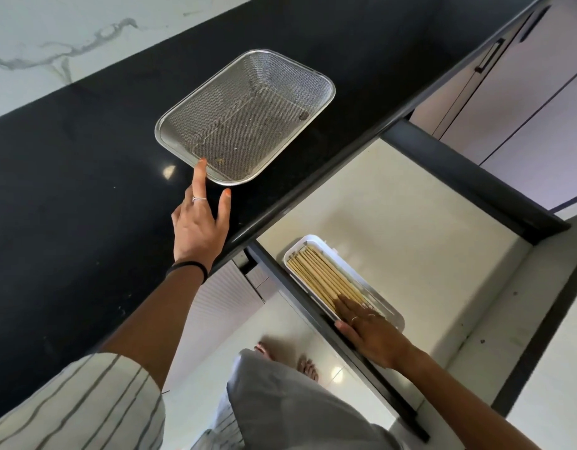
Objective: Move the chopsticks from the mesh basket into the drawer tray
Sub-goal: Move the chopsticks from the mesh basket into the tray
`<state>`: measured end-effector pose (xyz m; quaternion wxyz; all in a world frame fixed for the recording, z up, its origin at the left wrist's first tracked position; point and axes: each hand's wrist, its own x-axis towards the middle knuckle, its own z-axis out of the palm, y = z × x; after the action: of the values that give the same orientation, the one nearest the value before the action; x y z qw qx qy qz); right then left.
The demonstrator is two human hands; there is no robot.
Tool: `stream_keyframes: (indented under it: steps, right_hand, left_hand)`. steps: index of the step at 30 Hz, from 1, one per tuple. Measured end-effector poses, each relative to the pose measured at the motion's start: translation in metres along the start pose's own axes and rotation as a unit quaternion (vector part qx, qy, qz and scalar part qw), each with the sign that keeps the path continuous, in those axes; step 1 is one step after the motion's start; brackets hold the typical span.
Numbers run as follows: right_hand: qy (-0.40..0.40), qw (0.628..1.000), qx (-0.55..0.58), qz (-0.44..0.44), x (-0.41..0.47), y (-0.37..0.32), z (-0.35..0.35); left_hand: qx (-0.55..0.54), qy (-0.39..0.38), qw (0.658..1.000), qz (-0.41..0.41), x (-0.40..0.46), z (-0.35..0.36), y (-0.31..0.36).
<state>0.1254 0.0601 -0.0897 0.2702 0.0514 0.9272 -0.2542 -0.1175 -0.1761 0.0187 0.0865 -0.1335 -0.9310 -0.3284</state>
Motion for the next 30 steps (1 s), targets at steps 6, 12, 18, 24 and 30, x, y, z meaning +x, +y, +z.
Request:
stream_keyframes:
  steps: [6, 12, 18, 24, 30]
  right_hand:
    - [0.036, 0.994, -0.099, 0.023, -0.001, 0.000, 0.008]
    - [0.080, 0.997, -0.020, 0.004, -0.002, -0.001, -0.001]
    - [0.094, 0.994, 0.027, -0.050, -0.009, 0.001, -0.001]
    - [0.068, 0.997, -0.030, -0.038, -0.014, 0.012, 0.001]
    - [0.078, 0.991, 0.104, -0.024, -0.007, -0.005, 0.003]
  left_hand:
    - [-0.005, 0.002, 1.000, 0.003, 0.000, -0.001, 0.000]
    - [-0.009, -0.006, 1.000, 0.003, 0.000, -0.003, 0.000]
    - [-0.005, -0.003, 1.000, 0.007, 0.000, -0.003, 0.001]
    - [-0.007, -0.002, 1.000, 0.007, -0.001, -0.002, 0.000]
    - [-0.003, -0.002, 1.000, 0.013, -0.001, -0.001, -0.001]
